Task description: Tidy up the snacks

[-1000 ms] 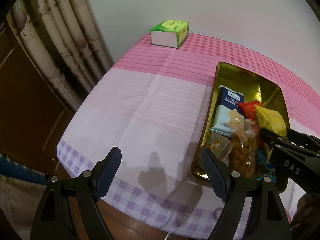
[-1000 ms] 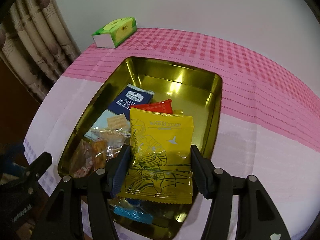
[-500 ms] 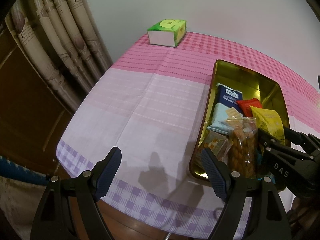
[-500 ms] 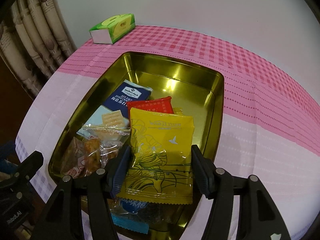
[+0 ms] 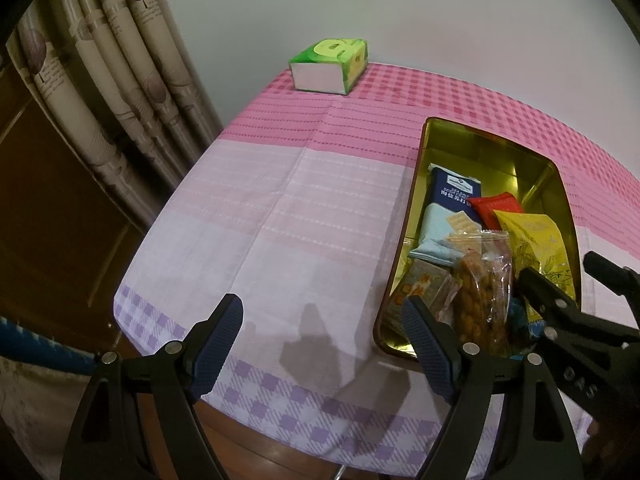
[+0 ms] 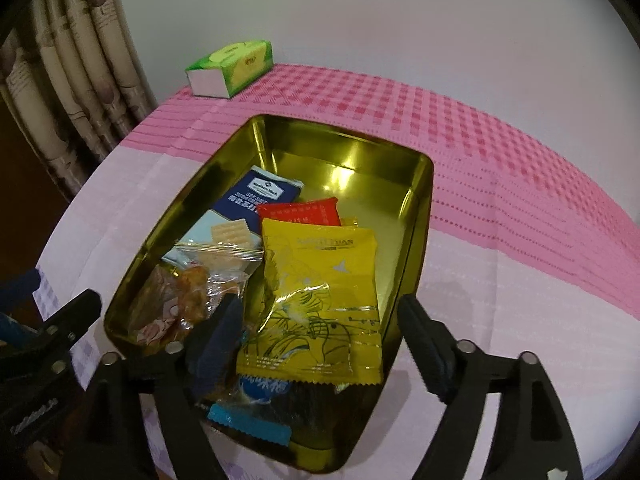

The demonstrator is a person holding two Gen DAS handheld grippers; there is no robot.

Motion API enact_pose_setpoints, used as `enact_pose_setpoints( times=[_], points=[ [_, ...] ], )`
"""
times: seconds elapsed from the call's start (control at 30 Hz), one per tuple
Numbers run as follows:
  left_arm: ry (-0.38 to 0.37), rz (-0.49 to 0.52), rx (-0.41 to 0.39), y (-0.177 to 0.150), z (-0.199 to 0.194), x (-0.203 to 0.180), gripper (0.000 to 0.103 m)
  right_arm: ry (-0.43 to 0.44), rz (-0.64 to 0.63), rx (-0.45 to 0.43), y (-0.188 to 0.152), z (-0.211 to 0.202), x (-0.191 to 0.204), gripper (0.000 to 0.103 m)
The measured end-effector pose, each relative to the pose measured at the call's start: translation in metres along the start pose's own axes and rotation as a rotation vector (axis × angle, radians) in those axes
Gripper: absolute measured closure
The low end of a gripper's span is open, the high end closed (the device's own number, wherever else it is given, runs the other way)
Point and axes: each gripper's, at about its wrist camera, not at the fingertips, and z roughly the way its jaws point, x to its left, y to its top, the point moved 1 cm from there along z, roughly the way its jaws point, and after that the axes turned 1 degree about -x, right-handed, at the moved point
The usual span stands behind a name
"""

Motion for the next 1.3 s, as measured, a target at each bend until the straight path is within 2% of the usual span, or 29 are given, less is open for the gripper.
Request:
enact_pose_setpoints(
  times=[0.23,0.3,0.47,0.7,1.3],
  points=[
    [-0.002,0.010,-0.005,0.000,-0.003,-0.002,0.021,-0.014,0.006,-0.025,-0.017,-0.024,-0.011,0.011],
    [-0.002,0.018,-0.003,0.000,-0.003,-0.004,0.021,-0.012,0.004,-0.010,-0.024,-0.027,-0.015,0.005],
    [-0.007,0.030,-0.013,0.000,-0.007,-0.008,0.021,-0.034,0.004,0.000,-0.045,-0.035,-0.024,0.001],
    [-0.011,0.059,-0.021,-0.002,-0.010,-0.016,0.021,-0.008,0.036,0.010,-0.049,-0.036,-0.032,0.001],
    [-0.009,0.079,-0.020,-0.004,-0.010,-0.023,0.021,-0.012,-0.014,0.029,-0.055,-0.033,-0.022,0.001]
  ],
)
